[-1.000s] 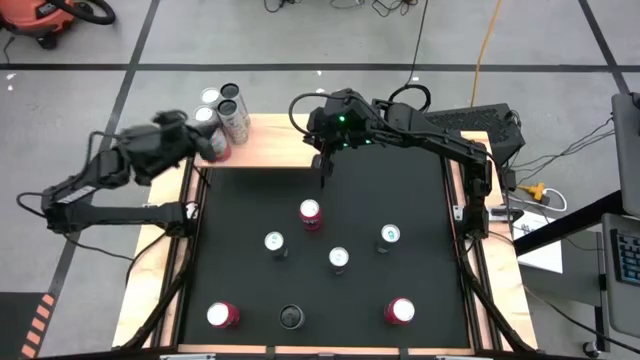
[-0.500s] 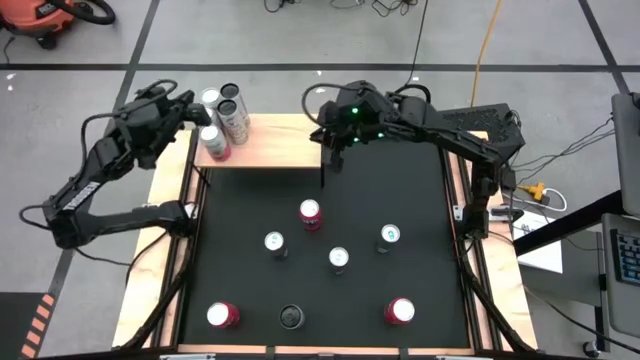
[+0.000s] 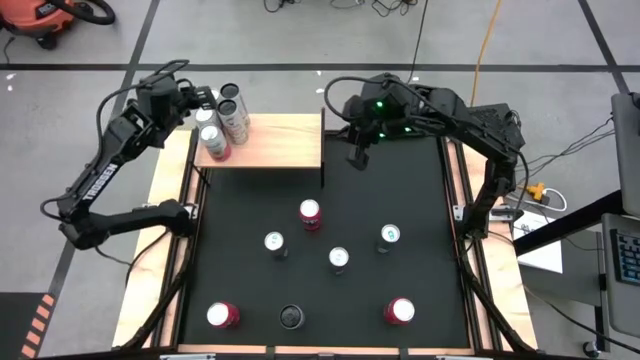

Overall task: Place canned beverage on shelf
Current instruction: Put the pink soda can on the shelf aligned with the other pink soda cans

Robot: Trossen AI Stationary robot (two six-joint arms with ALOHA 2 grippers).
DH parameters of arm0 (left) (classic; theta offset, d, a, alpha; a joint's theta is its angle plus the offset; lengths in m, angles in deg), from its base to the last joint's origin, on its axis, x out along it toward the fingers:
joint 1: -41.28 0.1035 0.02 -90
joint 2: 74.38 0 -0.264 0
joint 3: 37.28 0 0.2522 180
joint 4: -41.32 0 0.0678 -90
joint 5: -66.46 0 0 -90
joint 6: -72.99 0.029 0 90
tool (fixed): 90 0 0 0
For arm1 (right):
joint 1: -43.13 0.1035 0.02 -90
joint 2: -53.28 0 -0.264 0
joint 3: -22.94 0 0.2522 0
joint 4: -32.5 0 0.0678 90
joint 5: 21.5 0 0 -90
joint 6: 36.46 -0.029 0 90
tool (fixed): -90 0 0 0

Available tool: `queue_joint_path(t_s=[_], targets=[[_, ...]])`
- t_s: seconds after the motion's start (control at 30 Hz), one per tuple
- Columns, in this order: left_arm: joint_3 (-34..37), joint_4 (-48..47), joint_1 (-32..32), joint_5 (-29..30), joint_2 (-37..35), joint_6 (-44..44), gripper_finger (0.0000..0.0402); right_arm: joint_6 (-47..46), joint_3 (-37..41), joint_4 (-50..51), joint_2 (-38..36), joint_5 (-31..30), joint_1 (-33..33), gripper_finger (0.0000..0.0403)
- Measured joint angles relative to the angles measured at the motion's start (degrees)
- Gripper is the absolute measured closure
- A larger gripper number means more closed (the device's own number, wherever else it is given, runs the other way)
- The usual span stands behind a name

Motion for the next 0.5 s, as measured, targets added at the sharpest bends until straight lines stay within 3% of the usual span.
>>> queue_joint_path(t_s=[0.5], targets=[[-1.10,-10.40,3.71,-4.56,4.12,-5.25,0.0402,0.18,0.00,4.08,-1.04,0.12,0.08,0.0392]])
